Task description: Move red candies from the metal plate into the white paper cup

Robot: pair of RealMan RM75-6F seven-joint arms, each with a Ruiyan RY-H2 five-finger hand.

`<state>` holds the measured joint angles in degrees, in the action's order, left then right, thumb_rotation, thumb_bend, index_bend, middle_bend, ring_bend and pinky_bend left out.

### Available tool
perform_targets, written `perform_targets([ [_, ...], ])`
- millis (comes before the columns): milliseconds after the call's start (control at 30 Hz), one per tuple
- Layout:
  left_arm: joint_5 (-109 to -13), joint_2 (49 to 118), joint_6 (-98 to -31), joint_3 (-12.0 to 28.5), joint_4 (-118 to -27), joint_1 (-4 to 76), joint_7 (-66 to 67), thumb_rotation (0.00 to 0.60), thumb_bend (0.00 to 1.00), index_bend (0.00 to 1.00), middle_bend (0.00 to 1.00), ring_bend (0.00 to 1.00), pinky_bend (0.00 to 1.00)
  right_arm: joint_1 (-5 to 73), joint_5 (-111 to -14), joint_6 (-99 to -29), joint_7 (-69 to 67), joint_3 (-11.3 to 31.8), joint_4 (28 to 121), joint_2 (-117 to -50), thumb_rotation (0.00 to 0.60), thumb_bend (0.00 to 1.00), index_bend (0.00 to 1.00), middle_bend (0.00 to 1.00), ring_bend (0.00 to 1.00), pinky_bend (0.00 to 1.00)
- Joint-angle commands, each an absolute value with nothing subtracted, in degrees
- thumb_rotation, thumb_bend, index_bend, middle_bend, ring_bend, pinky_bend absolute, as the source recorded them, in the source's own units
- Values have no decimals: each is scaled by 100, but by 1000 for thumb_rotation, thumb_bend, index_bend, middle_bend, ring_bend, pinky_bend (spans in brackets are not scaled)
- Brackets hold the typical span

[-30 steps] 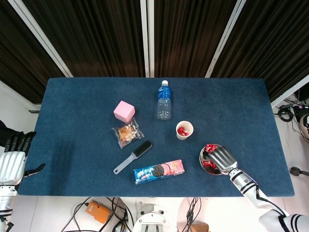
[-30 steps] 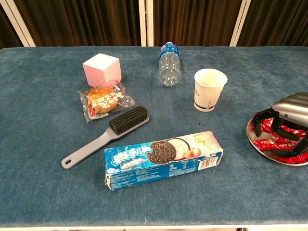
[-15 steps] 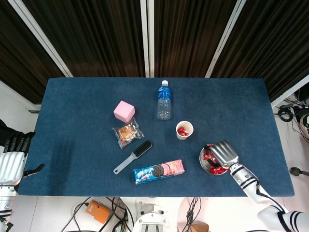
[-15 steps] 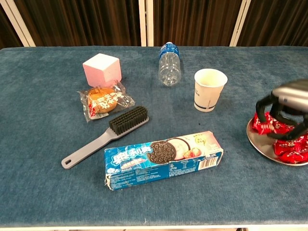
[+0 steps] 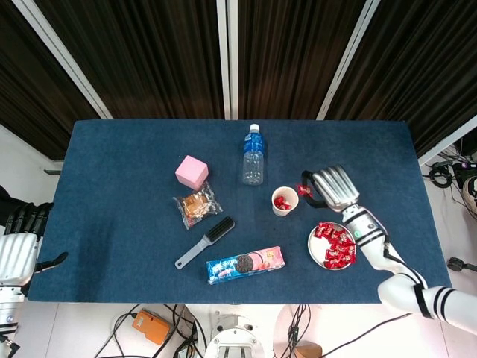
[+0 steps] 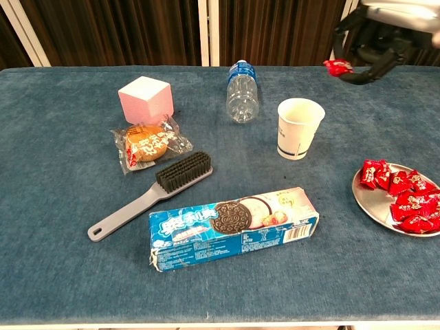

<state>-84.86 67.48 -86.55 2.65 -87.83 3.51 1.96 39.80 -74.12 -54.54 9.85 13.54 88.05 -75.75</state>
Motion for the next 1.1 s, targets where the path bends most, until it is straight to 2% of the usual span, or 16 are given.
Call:
perform_targets([
  [33, -8469, 6751, -8636, 265, -8782, 353, 203, 600, 0, 72, 96, 0, 0, 4335, -7037, -5064, 1300, 1470, 8559, -7878, 600, 549, 609, 906, 1000, 1000],
  [400, -8432, 6738, -8630, 275, -8740, 345, 180, 600, 0, 72, 95, 0, 0, 4695, -6751, -4695, 1556, 1284, 8118, -8390, 600, 549, 544, 906, 1000, 1000],
  [600, -8414, 6750, -8643, 272, -8703, 322, 136, 600, 0, 72, 96, 0, 0, 4641, -6776, -4785, 1602, 1162, 8216, -8279, 600, 549, 404, 906, 1000, 1000],
  [700, -8430, 6761, -8639, 269, -8690, 328, 125, 600, 0, 72, 96, 0, 0, 4543, -6854, -4953, 1516, 1141, 8352, -8137, 600, 548, 374, 906, 1000, 1000],
  [867, -8482, 6764, -8668, 273, -8692, 339, 117, 600, 0, 72, 96, 0, 0, 4179, -7199, -5491, 1338, 994, 8793, -7715, 600, 549, 404, 906, 1000, 1000],
  [1100, -8518, 6797, -8661, 259, -8688, 350, 103, 600, 0, 72, 95, 0, 0, 3462, -7606, -6082, 1447, 359, 9226, -7159, 600, 477, 487, 906, 1000, 1000],
])
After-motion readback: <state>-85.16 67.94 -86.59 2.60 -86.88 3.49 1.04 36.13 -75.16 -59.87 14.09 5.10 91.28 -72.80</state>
